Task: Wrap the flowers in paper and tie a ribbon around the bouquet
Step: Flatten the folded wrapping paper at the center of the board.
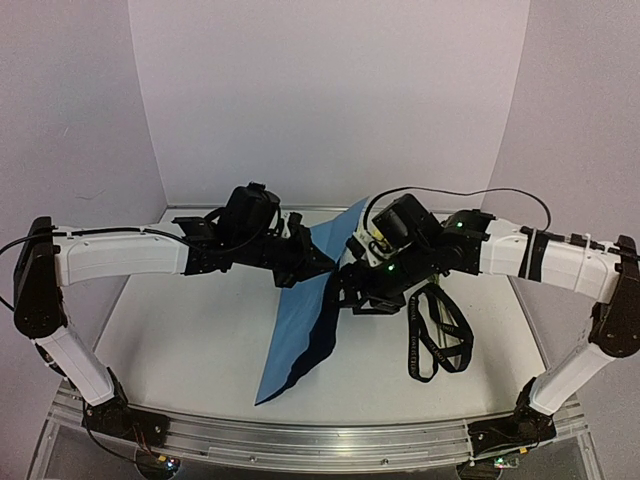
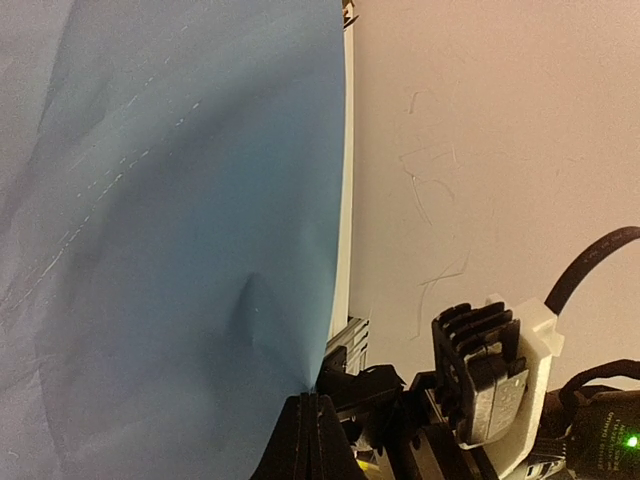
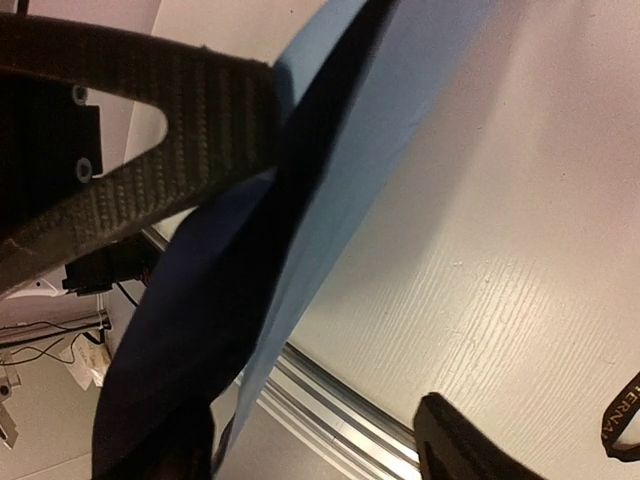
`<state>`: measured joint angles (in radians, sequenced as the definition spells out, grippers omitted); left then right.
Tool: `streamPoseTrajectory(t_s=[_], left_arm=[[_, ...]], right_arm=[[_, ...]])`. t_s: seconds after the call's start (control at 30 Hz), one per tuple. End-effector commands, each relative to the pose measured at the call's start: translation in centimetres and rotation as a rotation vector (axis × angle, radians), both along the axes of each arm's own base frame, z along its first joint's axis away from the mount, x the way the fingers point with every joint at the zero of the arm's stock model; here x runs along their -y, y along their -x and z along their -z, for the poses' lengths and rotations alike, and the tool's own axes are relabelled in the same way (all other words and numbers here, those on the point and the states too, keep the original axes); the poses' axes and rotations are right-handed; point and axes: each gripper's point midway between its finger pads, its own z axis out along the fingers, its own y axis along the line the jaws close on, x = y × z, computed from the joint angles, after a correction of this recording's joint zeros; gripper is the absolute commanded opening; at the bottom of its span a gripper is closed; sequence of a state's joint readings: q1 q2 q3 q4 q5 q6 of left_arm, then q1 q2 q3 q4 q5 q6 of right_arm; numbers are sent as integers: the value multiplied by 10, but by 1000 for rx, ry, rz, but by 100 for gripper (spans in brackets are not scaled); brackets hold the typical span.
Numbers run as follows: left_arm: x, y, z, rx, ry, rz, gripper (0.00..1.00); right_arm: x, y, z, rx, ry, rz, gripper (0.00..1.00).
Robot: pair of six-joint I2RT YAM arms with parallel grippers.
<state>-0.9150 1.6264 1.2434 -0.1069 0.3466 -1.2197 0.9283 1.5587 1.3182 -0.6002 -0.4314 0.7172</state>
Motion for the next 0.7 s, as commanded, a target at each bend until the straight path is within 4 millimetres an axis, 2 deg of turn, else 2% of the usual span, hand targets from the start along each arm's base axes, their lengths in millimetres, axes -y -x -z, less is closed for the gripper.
streamPoseTrajectory(t_s=[0.0, 0.2, 0.23, 0.5, 0.6, 0.67], left_arm=[[1, -3, -24, 55, 40, 11, 0], [-5, -1, -22, 71, 21, 8, 0], [-6, -1, -22, 77, 16, 8, 0], [-24, 3, -28, 141, -40, -2, 0], [-45, 1, -27, 173, -110, -56, 0], [-68, -1, -20, 181, -189, -115, 0]], right_arm=[[-1, -4, -7, 20, 14, 15, 50], [8, -4, -8, 25, 58, 32, 2], [11, -4, -8, 26, 70, 36, 0], [35, -2, -10, 67, 229, 46, 0], [51, -1, -10, 83, 328, 45, 0], [60, 1, -9, 94, 380, 42, 0]])
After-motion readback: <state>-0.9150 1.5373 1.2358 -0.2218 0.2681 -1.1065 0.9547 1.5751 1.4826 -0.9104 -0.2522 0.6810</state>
